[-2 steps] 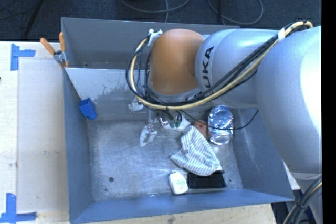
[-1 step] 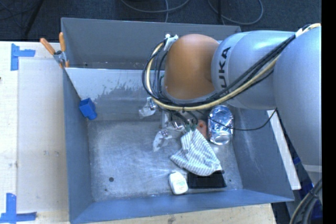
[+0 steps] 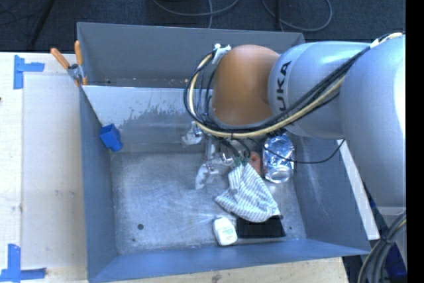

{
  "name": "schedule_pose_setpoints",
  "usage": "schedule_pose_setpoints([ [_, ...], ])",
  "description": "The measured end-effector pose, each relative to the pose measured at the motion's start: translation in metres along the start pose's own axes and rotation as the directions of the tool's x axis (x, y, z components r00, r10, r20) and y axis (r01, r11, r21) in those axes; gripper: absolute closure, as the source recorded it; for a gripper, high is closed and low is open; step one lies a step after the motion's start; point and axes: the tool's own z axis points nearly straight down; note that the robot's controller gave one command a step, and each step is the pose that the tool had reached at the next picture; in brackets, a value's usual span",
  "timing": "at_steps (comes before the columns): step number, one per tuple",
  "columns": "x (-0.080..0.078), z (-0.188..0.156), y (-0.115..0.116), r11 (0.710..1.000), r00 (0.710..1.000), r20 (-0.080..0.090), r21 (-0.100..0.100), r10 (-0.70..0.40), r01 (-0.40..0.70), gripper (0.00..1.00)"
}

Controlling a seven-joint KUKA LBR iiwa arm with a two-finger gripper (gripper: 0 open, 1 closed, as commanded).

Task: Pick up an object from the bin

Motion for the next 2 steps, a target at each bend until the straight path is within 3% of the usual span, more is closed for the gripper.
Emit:
schedule_pose_setpoints([
  [1, 0.015, -0.001, -0.006, 0.969, 0.969, -0.005, -0.002, 0.247, -0.247, 0.0],
  [2, 0.033, 0.013, -0.023, 0.994, 0.994, -0.001, -0.002, 0.106, -0.106, 0.0],
])
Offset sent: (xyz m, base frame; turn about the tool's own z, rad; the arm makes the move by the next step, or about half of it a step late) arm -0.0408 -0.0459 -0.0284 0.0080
